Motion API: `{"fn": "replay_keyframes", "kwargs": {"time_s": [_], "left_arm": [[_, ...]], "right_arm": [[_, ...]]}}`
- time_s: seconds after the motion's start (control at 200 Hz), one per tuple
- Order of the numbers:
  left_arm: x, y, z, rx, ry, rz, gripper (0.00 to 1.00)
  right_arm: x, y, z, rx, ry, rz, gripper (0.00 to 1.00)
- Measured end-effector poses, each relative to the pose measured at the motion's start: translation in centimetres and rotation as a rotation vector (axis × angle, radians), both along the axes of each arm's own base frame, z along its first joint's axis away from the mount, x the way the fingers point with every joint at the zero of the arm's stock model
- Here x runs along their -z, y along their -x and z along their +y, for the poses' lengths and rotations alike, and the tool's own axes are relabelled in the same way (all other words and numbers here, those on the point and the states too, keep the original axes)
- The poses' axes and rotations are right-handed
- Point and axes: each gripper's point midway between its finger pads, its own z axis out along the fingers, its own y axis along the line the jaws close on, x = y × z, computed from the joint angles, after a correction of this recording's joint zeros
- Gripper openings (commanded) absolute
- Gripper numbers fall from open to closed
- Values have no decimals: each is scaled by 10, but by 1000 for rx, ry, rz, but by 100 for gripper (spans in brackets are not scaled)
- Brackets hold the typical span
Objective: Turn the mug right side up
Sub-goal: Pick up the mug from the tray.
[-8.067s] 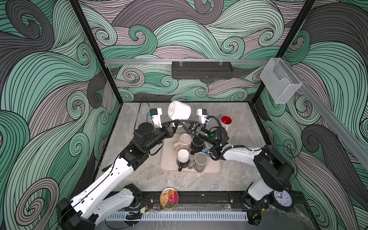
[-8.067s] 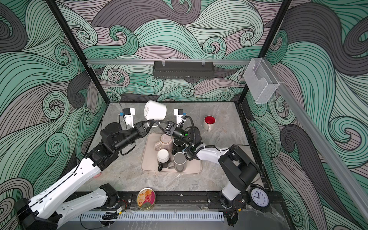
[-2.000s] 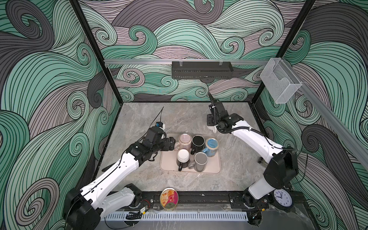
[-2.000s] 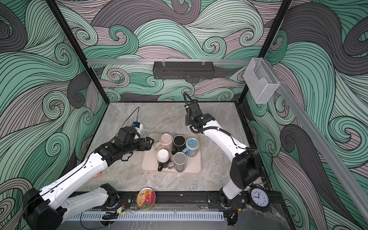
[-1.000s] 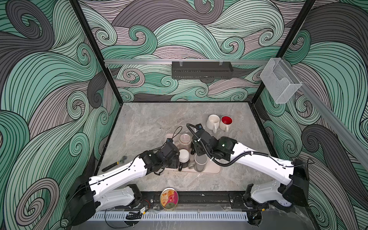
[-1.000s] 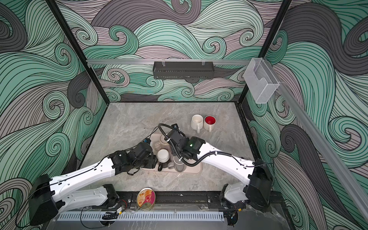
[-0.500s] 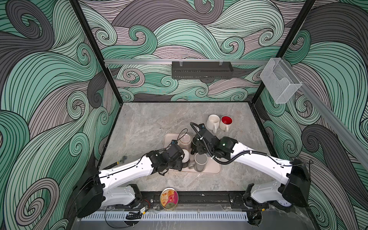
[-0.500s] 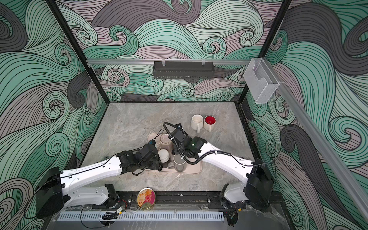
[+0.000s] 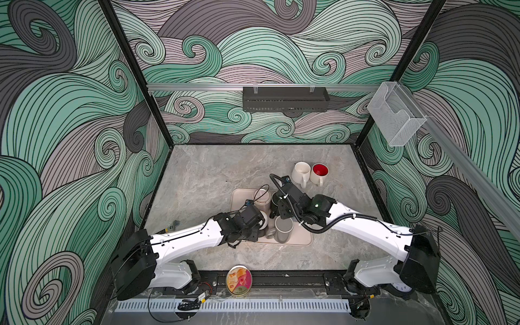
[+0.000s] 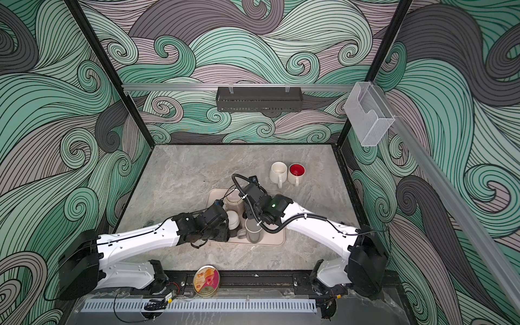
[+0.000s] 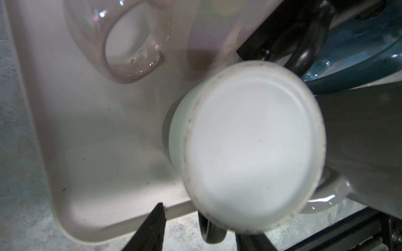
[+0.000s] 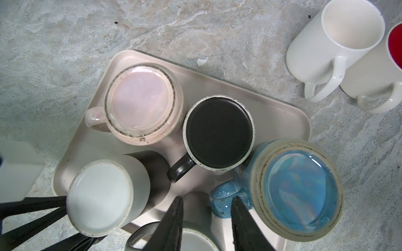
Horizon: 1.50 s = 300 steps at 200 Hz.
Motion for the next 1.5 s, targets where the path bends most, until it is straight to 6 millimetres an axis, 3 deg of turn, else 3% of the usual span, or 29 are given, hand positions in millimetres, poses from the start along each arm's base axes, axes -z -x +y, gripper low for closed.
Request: {"fn": "replay_keyframes", "kwargs": {"time_s": [0.525,0.966,1.501], "left_arm": [[5,-4,-17,29,-33,13,47],[23,-3,-16,32,-90,40,43],[25,-7,-11,24,-130,20,15]], "right_arm": [[5,-1,-2,10,-2,5,39],[7,0,-5,17,-11,11,38],[3,1,-4,18,-29,9,38]]}}
